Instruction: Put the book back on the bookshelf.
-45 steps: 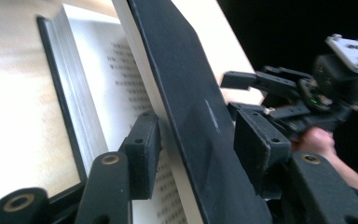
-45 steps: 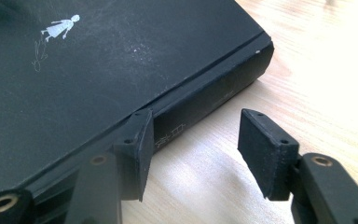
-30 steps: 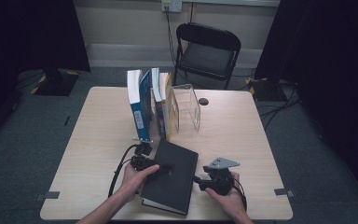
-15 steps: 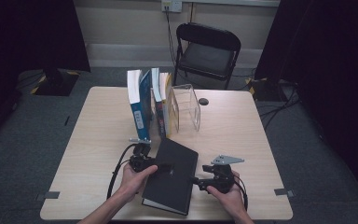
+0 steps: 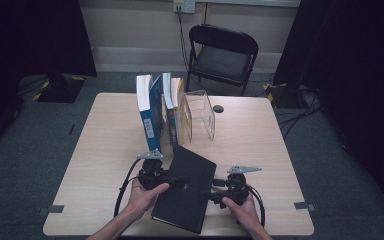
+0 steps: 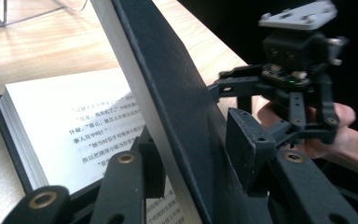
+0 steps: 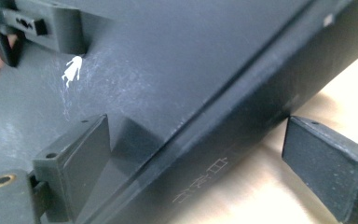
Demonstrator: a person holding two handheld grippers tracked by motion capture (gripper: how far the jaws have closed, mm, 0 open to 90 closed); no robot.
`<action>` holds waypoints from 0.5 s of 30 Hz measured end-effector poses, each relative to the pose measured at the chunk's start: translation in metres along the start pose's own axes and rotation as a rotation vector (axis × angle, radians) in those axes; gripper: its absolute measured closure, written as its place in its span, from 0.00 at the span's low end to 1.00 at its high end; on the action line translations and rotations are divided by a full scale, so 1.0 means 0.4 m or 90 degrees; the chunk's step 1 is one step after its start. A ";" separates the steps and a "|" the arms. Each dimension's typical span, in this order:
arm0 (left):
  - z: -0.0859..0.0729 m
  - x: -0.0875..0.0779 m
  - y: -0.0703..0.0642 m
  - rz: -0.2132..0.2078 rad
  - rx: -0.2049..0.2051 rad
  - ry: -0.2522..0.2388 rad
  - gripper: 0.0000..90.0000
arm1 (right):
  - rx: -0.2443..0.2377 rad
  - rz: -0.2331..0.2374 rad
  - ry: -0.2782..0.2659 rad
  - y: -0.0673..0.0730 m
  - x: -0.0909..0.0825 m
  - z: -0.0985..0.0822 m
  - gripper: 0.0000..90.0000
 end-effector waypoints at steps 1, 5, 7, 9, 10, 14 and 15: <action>0.000 -0.001 -0.002 -0.001 0.002 -0.002 0.67 | 0.017 0.019 0.001 -0.003 0.002 -0.002 0.09; 0.004 -0.006 -0.012 -0.005 0.012 -0.009 0.67 | 0.043 0.075 0.009 -0.010 0.011 -0.002 0.09; 0.006 -0.009 -0.017 -0.013 0.019 -0.015 0.68 | 0.039 0.080 0.012 -0.004 0.011 0.003 0.08; 0.014 -0.013 -0.023 -0.018 0.026 -0.027 0.69 | 0.021 0.066 0.013 0.005 0.003 0.009 0.09; 0.020 -0.016 -0.028 -0.021 0.034 -0.034 0.70 | 0.012 0.062 0.010 0.009 -0.001 0.012 0.09; 0.060 -0.038 -0.060 -0.035 0.068 -0.081 0.77 | -0.044 0.021 -0.028 0.031 -0.035 0.052 0.15; 0.069 -0.045 -0.071 -0.038 0.080 -0.091 0.78 | -0.053 0.015 -0.039 0.033 -0.045 0.065 0.18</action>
Point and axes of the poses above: each handheld gripper's, and its own axes: x roughly forward along the jaws, z roughly out of its top, y roughly to its left, the point moved 7 cm from there along x, roughly forward along the jaws, and after that the axes turned 6 degrees about z, right-handed, at the moved point
